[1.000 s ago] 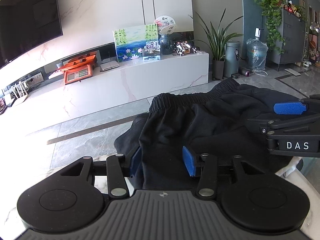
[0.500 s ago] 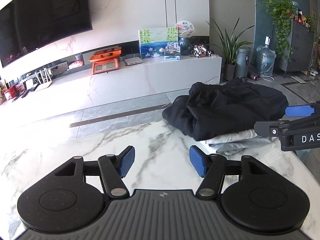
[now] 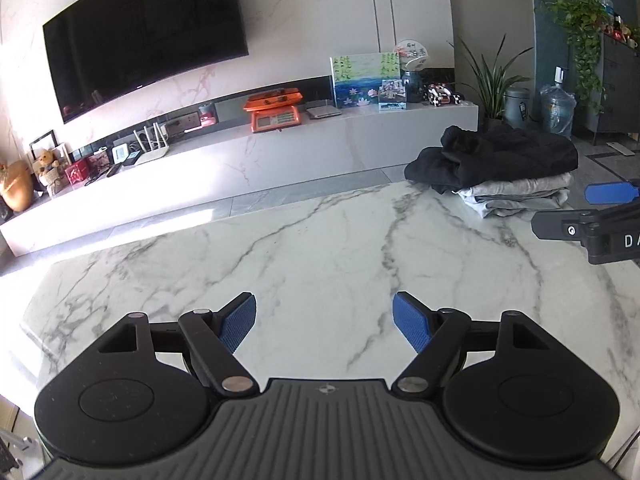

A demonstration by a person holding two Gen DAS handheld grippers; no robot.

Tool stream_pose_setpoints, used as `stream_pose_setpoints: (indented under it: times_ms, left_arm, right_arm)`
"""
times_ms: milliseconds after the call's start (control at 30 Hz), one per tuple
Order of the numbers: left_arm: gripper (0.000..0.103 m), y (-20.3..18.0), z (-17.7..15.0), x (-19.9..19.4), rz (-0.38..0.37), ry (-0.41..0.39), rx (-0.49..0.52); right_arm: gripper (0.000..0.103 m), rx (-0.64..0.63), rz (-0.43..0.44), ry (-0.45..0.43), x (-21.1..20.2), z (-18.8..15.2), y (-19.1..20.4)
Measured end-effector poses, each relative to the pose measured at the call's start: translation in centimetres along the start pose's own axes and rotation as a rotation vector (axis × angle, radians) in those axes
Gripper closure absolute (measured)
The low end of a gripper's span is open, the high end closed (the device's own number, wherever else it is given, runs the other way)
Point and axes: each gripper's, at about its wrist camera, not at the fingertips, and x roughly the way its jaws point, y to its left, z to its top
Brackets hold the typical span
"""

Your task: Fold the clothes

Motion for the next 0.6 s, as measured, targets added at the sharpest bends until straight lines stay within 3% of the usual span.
stream_pose_setpoints:
  times_ms: [200,333,467,600]
  left_arm:
    - [0.025,2.1,-4.6,-0.9,-0.023,0.016,-0.075]
    - [0.025,2.3,-6.6,-0.2,-0.029,-0.027,-0.108]
    - [0.025,2.5,-8.2,0.5,-0.027,-0.077,-0.143]
    - [0.025,3.4,-9.6,-0.4,-0.008,-0.065,-0.144]
  right_arm:
    - [0.001,-0.030,-0.044,-0.023,-1.3,-4.1,3.1]
    - [0.001,-0.069,-0.061,-0.026,-1.7,-6.3,4.9]
    - [0.001,-0.017,-0.053,-0.032,-2.2,-8.1,5.6]
    - [0.001,0.023,-0.058,-0.004,-1.7,-9.8,5.7]
